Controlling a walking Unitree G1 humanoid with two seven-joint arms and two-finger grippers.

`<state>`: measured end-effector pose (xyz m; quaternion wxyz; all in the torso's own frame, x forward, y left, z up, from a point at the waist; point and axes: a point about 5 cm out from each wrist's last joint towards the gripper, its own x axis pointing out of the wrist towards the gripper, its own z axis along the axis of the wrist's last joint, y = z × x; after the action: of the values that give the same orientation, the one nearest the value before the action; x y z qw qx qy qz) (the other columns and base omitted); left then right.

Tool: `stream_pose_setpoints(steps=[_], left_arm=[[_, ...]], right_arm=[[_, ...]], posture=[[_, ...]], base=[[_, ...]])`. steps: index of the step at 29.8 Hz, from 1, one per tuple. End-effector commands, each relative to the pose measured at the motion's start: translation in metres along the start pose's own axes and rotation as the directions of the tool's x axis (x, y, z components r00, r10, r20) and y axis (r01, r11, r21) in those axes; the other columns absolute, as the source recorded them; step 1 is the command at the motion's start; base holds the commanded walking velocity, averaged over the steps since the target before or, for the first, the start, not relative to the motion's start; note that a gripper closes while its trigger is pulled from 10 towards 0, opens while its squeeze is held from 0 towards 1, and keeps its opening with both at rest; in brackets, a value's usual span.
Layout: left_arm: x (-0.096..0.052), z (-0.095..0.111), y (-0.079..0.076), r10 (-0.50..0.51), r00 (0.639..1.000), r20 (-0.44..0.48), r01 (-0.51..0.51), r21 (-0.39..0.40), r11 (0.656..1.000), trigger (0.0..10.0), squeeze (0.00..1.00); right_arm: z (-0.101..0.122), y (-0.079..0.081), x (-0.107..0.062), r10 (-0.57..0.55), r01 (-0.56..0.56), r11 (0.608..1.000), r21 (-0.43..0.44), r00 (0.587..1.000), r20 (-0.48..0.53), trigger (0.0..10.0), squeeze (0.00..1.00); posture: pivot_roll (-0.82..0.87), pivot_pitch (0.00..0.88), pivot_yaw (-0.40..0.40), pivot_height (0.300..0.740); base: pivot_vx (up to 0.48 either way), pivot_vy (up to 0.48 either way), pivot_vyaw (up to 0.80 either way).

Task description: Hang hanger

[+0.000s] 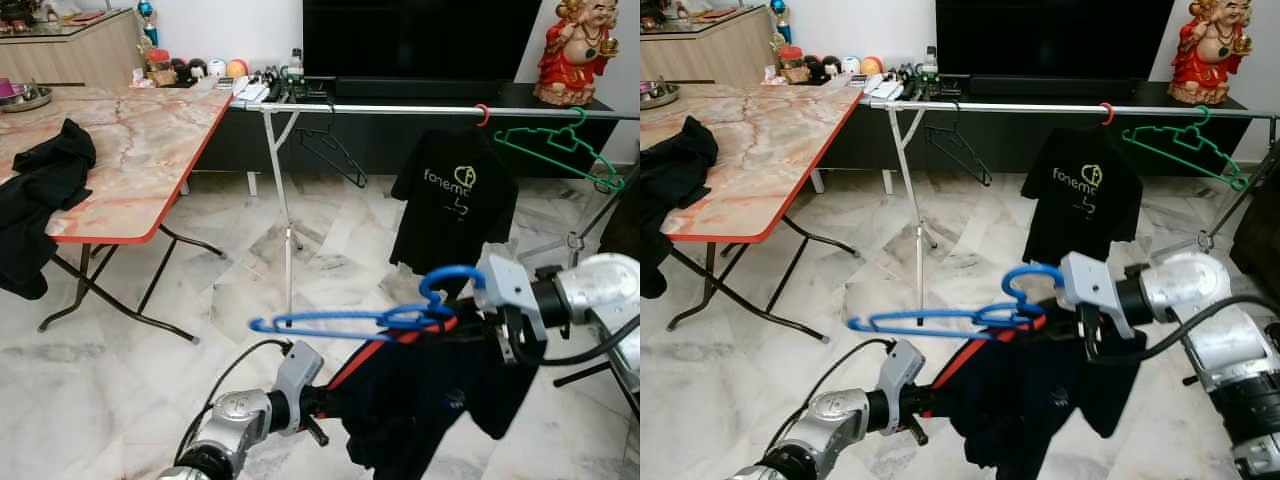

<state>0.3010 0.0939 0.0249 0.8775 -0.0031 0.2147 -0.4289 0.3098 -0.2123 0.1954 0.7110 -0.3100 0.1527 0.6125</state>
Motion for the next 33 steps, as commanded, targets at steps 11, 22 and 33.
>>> stream_pose_setpoints(steps=[11,22,33], left_arm=[[-0.007,-0.022,0.001,0.066,0.994,-0.09,-0.066,0.005,0.998,0.0,0.0],[-0.008,-0.024,0.002,0.083,0.991,-0.105,-0.083,0.005,0.997,0.0,0.0],[-0.009,-0.025,0.003,0.082,0.991,-0.11,-0.082,0.005,0.997,0.0,0.0]], right_arm=[[-0.023,0.011,-0.032,-0.017,0.021,0.998,0.062,0.998,-0.065,0.0,0.0],[-0.052,0.033,-0.047,0.08,-0.049,0.99,0.132,0.968,-0.24,0.0,0.0],[-0.079,0.034,-0.051,0.035,0.025,0.993,0.119,0.879,-0.475,0.0,0.0]], posture=[[-0.06,0.037,-0.025,0.74],[-0.06,0.048,-0.023,0.74],[-0.05,0.06,-0.02,0.74]], base=[[0.0,0.0,0.0],[0.0,0.0,0.0],[0.0,0.0,0.0]])
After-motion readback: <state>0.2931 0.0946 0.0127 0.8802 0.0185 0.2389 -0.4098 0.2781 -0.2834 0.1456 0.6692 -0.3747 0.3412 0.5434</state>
